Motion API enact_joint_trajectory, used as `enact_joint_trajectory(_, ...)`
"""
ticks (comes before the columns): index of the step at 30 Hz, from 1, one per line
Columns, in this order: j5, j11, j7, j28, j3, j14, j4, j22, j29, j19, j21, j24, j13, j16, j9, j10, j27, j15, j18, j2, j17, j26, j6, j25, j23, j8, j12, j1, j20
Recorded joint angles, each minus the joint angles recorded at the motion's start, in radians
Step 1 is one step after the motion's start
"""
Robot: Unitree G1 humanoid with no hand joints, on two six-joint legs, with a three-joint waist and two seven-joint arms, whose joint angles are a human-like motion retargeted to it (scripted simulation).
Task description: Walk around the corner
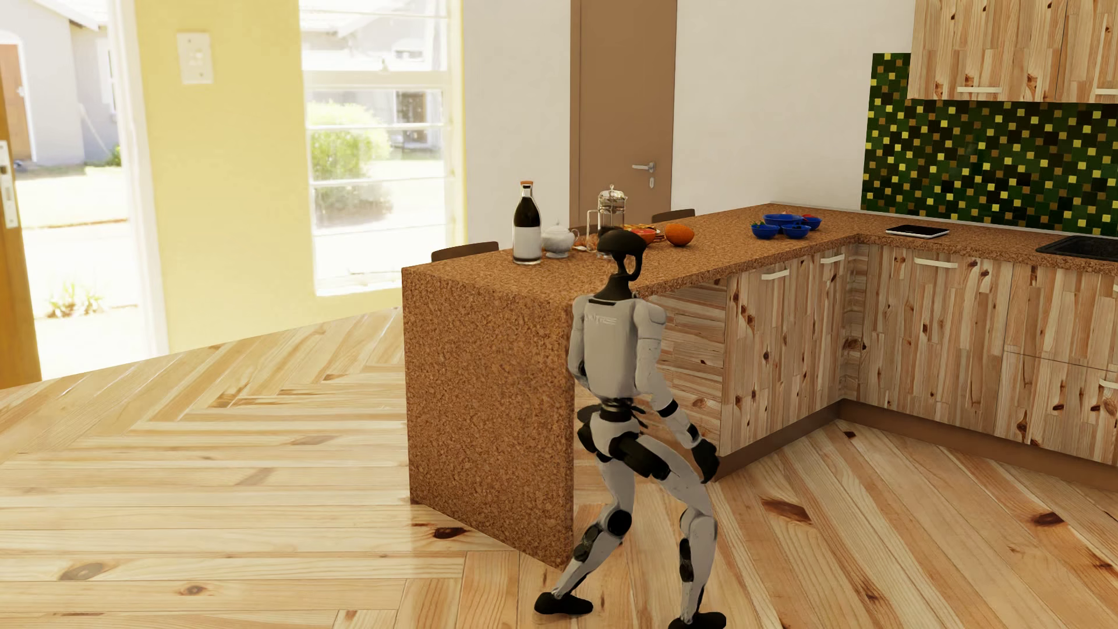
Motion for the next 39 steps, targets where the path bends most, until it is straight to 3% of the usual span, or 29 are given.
enact_joint_trajectory(1,-0.004,0.010,0.034,-0.036,0.047,0.142,0.041,0.034,-0.048,-0.043,0.005,0.001,-0.043,-0.010,0.008,0.176,-0.050,0.029,0.056,0.039,-0.024,-0.008,0.054,0.045,0.019,-0.042,-0.007,-0.079,-0.004)
enact_joint_trajectory(2,-0.008,0.008,0.080,-0.076,0.089,0.231,0.080,0.042,-0.110,-0.149,0.002,-0.010,-0.105,0.005,0.018,0.263,-0.086,-0.018,0.055,0.094,-0.018,-0.014,0.111,0.095,0.006,-0.082,0.037,-0.147,0.003)
enact_joint_trajectory(3,-0.018,0.009,0.114,-0.103,0.143,0.201,0.108,0.030,-0.170,-0.217,0.021,-0.021,-0.153,0.022,0.021,0.266,-0.117,-0.067,0.013,0.155,0.006,-0.013,0.166,0.137,-0.023,-0.115,0.103,-0.195,0.029)
enact_joint_trajectory(5,-0.038,0.000,0.122,-0.085,0.214,0.054,0.130,0.038,-0.226,-0.138,0.103,-0.021,-0.242,0.056,-0.028,0.044,-0.116,-0.160,-0.033,0.260,0.083,0.009,0.247,0.156,-0.083,-0.155,0.207,-0.228,0.067)
enact_joint_trajectory(6,-0.047,0.062,0.114,-0.044,0.209,0.039,0.119,0.082,-0.216,-0.117,0.150,-0.028,-0.293,0.072,-0.048,-0.070,-0.093,-0.222,-0.027,0.273,0.104,0.015,0.260,0.135,-0.109,-0.126,0.248,-0.203,0.043)
enact_joint_trajectory(8,-0.021,0.346,0.097,0.050,0.130,-0.034,0.075,0.140,-0.134,-0.093,0.114,-0.083,-0.219,0.072,-0.040,-0.093,-0.131,-0.093,-0.032,0.172,0.150,0.040,0.217,0.060,-0.071,0.016,0.216,-0.105,-0.046)
enact_joint_trajectory(10,-0.006,0.196,0.062,0.095,0.036,-0.083,0.036,0.005,-0.025,-0.081,0.027,-0.138,-0.046,-0.014,-0.034,-0.114,-0.152,-0.186,-0.041,0.130,0.074,0.061,0.134,-0.001,-0.026,0.056,0.133,-0.022,0.012)
enact_joint_trajectory(11,-0.011,0.146,0.040,0.087,0.029,-0.053,0.037,-0.001,0.005,-0.112,0.000,-0.153,-0.004,-0.061,-0.028,-0.001,-0.132,-0.258,-0.035,0.168,0.022,0.043,0.125,-0.005,0.007,0.031,0.076,-0.042,0.002)
enact_joint_trajectory(12,-0.012,0.132,0.038,0.034,0.049,0.063,0.052,0.038,0.005,-0.123,0.013,-0.171,-0.003,-0.047,-0.028,0.150,-0.079,-0.298,0.023,0.222,-0.013,0.010,0.134,0.017,0.021,-0.007,0.054,-0.102,-0.034)
enact_joint_trajectory(14,-0.017,0.050,0.113,-0.095,0.129,0.128,0.090,0.011,-0.054,-0.110,0.026,-0.172,-0.110,0.001,-0.017,0.201,0.057,-0.336,0.063,0.370,0.015,-0.005,0.165,0.095,-0.069,-0.082,0.115,-0.213,0.024)
enact_joint_trajectory(15,-0.031,0.150,0.160,-0.108,0.150,0.093,0.107,-0.006,-0.091,-0.086,0.053,-0.143,-0.191,0.024,-0.007,0.089,0.083,-0.291,0.067,0.375,0.070,0.001,0.178,0.124,-0.122,-0.103,0.141,-0.242,-0.006)
enact_joint_trajectory(17,0.013,0.479,0.130,-0.067,0.125,-0.054,0.078,0.128,-0.126,-0.037,0.092,-0.070,-0.276,0.069,-0.008,-0.085,-0.002,0.051,0.012,0.197,0.138,-0.004,0.164,0.134,-0.054,0.002,0.178,-0.108,-0.065)
enact_joint_trajectory(20,0.065,0.217,0.069,0.072,0.049,-0.037,0.015,0.040,-0.112,0.006,0.057,-0.039,-0.103,0.024,0.023,-0.022,-0.118,-0.077,0.021,-0.008,0.067,0.086,0.081,0.089,-0.088,0.028,0.141,-0.002,-0.025)
enact_joint_trajectory(21,0.078,0.075,0.071,0.106,0.051,0.078,0.008,-0.019,-0.100,0.000,0.027,-0.043,-0.086,-0.005,0.026,0.164,-0.166,0.016,0.032,-0.012,0.024,0.116,0.060,0.067,-0.006,0.015,0.123,-0.060,-0.009)
enact_joint_trajectory(22,0.106,0.110,0.070,0.096,0.077,0.291,0.020,0.002,-0.100,-0.128,-0.023,-0.036,-0.116,-0.002,0.023,0.323,-0.164,-0.025,0.048,0.010,-0.005,0.122,0.081,0.057,0.029,0.023,0.116,-0.151,-0.018)
enact_joint_trajectory(23,0.131,0.088,0.055,0.054,0.081,0.349,0.028,0.009,-0.115,-0.251,-0.036,-0.016,-0.169,0.010,0.025,0.375,-0.133,-0.076,-0.002,0.056,-0.007,0.114,0.115,0.057,0.016,0.018,0.142,-0.244,0.014)
enact_joint_trajectory(24,0.145,0.043,0.020,0.002,0.098,0.205,0.043,0.020,-0.128,-0.199,-0.027,0.023,-0.216,0.007,0.032,0.300,-0.080,-0.081,-0.047,0.100,0.015,0.090,0.154,0.064,-0.057,0.010,0.185,-0.323,0.050)
enact_joint_trajectory(25,0.149,0.013,-0.011,-0.048,0.105,0.094,0.074,0.027,-0.125,-0.160,0.009,0.081,-0.252,0.008,0.038,0.128,-0.067,-0.090,-0.045,0.138,0.041,0.071,0.182,0.067,-0.058,0.016,0.206,-0.357,0.070)
enact_joint_trajectory(26,0.167,0.006,-0.032,-0.090,0.096,0.144,0.122,0.056,-0.109,-0.179,0.056,0.140,-0.269,0.008,0.037,-0.081,-0.071,-0.094,-0.046,0.164,0.074,0.054,0.205,0.063,-0.024,0.035,0.201,-0.340,0.048)
enact_joint_trajectory(27,0.151,0.051,-0.003,-0.133,0.061,0.206,0.122,0.097,-0.080,-0.224,0.076,0.177,-0.260,0.031,0.060,-0.145,-0.066,-0.099,-0.099,0.168,0.110,0.041,0.188,0.058,-0.019,0.049,0.149,-0.285,0.005)
enact_joint_trajectory(28,0.142,0.054,0.010,-0.157,0.014,0.190,0.111,0.051,-0.036,-0.266,0.074,0.181,-0.223,0.047,0.070,-0.151,-0.070,-0.118,-0.093,0.172,0.109,0.026,0.166,0.052,-0.023,0.047,0.105,-0.262,0.009)
enact_joint_trajectory(30,0.132,0.041,0.032,-0.127,-0.063,0.169,0.097,0.026,0.053,-0.321,0.035,0.120,-0.136,0.020,0.075,-0.161,-0.063,-0.167,-0.086,0.195,0.065,-0.051,0.117,0.036,-0.020,0.039,0.023,-0.220,-0.004)
enact_joint_trajectory(31,0.130,0.017,0.037,-0.101,-0.075,0.189,0.098,0.018,0.078,-0.284,0.026,0.065,-0.112,0.012,0.074,-0.158,-0.042,-0.166,-0.087,0.219,0.046,-0.108,0.092,0.035,-0.016,0.045,0.002,-0.210,-0.008)
enact_joint_trajectory(32,0.128,-0.033,0.037,-0.078,-0.075,0.228,0.099,0.007,0.086,-0.193,0.002,0.006,-0.093,-0.001,0.072,-0.145,-0.015,-0.151,-0.053,0.254,0.027,-0.159,0.083,0.042,-0.031,0.045,-0.007,-0.211,-0.009)
enact_joint_trajectory(33,0.129,-0.072,0.044,-0.069,-0.068,0.254,0.107,0.005,0.075,-0.153,-0.020,-0.046,-0.069,0.009,0.056,-0.149,0.000,-0.143,0.048,0.277,0.027,-0.193,0.085,0.057,-0.047,0.035,-0.001,-0.218,-0.014)
enact_joint_trajectory(34,0.140,-0.057,0.040,-0.068,-0.055,0.221,0.116,0.012,0.046,-0.177,-0.004,-0.069,-0.082,0.013,0.045,-0.202,0.021,-0.121,0.130,0.282,0.063,-0.200,0.091,0.073,-0.054,0.029,0.024,-0.195,0.007)
enact_joint_trajectory(35,0.148,-0.023,0.024,-0.069,-0.045,0.198,0.124,0.029,0.014,-0.224,0.027,-0.073,-0.115,0.028,0.030,-0.253,0.047,-0.109,0.029,0.271,0.095,-0.182,0.099,0.089,-0.064,0.025,0.042,-0.168,0.006)
enact_joint_trajectory(36,0.132,-0.002,0.020,-0.069,-0.027,0.212,0.117,0.045,-0.012,-0.254,0.068,-0.069,-0.139,0.032,0.014,-0.285,0.063,-0.124,-0.112,0.265,0.088,-0.140,0.097,0.104,-0.079,0.022,0.039,-0.152,0.001)
enact_joint_trajectory(39,0.110,-0.074,0.026,-0.042,-0.001,0.216,0.092,0.045,-0.033,-0.193,0.023,-0.062,-0.142,0.012,-0.015,-0.305,0.031,-0.173,-0.103,0.317,0.072,-0.028,0.115,0.132,-0.064,0.043,0.088,-0.135,0.003)
